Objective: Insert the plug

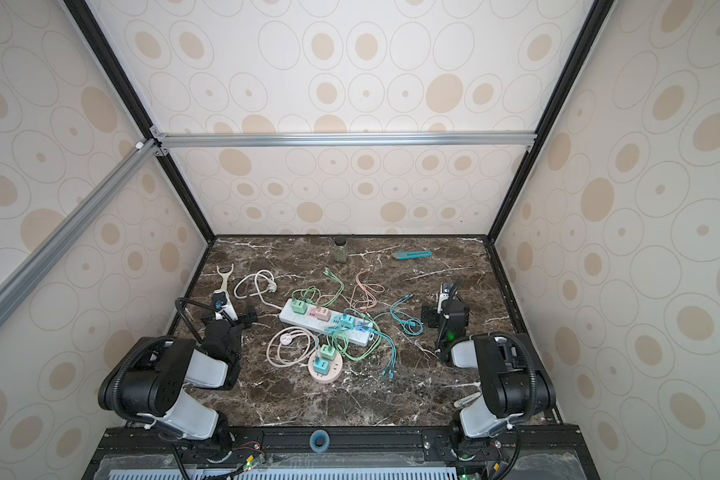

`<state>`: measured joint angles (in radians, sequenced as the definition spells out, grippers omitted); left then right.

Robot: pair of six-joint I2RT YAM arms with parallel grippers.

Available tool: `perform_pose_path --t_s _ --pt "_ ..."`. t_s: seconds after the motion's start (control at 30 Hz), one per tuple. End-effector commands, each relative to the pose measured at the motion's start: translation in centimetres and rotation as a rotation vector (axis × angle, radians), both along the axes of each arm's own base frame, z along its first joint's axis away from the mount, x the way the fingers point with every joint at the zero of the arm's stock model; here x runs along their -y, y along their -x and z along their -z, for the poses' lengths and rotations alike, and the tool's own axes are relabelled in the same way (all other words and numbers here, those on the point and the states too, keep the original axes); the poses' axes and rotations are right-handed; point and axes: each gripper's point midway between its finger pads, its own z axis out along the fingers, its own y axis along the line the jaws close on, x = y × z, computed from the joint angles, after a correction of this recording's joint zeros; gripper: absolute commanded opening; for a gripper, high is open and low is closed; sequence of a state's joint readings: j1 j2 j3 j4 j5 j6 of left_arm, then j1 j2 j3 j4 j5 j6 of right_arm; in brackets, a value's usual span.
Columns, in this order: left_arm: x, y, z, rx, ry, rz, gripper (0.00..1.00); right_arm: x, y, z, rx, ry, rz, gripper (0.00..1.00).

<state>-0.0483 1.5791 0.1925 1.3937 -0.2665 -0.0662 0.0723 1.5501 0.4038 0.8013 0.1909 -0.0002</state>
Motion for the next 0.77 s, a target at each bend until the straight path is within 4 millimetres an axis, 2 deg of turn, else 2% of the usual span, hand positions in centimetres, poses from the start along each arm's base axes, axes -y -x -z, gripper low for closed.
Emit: perform_pose_path --t_s 0.0,0.47,0.53,0.73 --pt "-0.1 -0.4 -0.4 0.010 -0.006 0.003 0.99 0.1 -0.6 -1.0 0.034 -0.010 0.000 1.00" --pt "0.0 -0.2 -0.5 0.015 -0.010 0.009 0.99 0.1 -0.5 -1.0 0.026 -0.009 0.000 1.00" --pt "1.1 -1.0 0.0 -0.022 -0.028 0.073 0.99 0.1 -0.5 -0.9 0.026 -0.008 0.000 1.00" --pt "1.2 -1.0 -0.3 -0.011 -0.032 0.078 0.99 0.1 -0.5 -0.9 0.026 -0.008 0.001 1.00"
